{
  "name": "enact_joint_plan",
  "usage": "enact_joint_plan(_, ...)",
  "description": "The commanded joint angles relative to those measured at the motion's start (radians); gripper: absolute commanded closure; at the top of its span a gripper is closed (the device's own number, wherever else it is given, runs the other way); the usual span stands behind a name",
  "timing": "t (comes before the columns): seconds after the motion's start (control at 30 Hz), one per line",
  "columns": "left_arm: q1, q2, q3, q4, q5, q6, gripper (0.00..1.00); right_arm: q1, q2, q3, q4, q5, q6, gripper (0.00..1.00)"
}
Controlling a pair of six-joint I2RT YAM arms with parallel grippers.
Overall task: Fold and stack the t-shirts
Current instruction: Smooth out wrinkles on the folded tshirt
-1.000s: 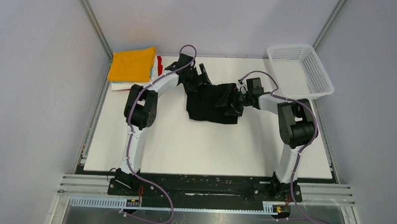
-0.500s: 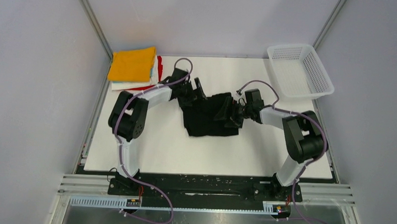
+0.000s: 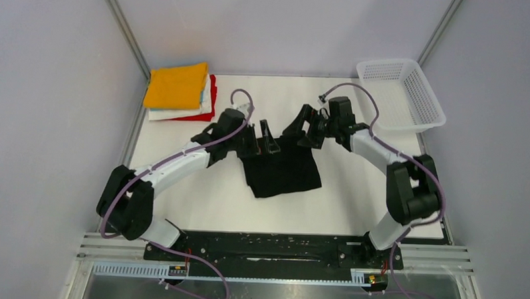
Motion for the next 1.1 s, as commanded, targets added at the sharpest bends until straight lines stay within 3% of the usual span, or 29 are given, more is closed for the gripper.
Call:
enact_joint_plan(0.0, -0.072, 0.007, -0.18, 0.171, 0.149, -0.073, 0.01, -0.036, 0.184, 0.133, 0.092, -0.067, 0.076, 0.01)
enact_joint_plan(0.17, -0.153, 0.079, -0.294, 0.268, 0.189, -0.126, 0.01, -0.038, 0.367, 0.251, 0.092, -0.045, 0.077, 0.0)
enact_joint_plan(0.33, -0.154, 0.185, -0.342, 0.204, 0.133, -0.115, 0.01, -0.055, 0.55, 0.411, -0.032, 0.011, 0.061, 0.01)
enact_joint_plan(0.43, -0.153, 0.199, -0.354, 0.133, 0.094, -0.098, 0.01, -0.054, 0.572, 0.438, -0.076, 0.015, 0.045, 0.01)
enact_joint_plan(0.57, -0.154, 0.105, -0.355, 0.102, 0.073, -0.082, 0.01, -0.056, 0.534, 0.478, -0.133, 0.03, -0.011, 0.01)
enact_joint_plan(0.7, -0.154, -0.029, -0.294, 0.013, -0.022, -0.061, 0.01, -0.055, 0.413, 0.546, -0.214, 0.018, -0.086, 0.01)
enact_joint_plan(0.8, -0.151, -0.108, -0.238, -0.06, -0.157, -0.079, 0.01, -0.056, 0.252, 0.491, -0.209, 0.049, -0.118, 0.0)
enact_joint_plan(0.9, -0.108, -0.13, -0.204, -0.12, -0.226, -0.102, 0.01, -0.056, 0.051, 0.308, -0.146, 0.088, -0.12, 0.01)
enact_joint_plan(1.07, 0.011, -0.093, -0.248, -0.055, -0.227, -0.14, 0.01, -0.056, -0.251, -0.041, -0.058, 0.226, -0.102, 0.01)
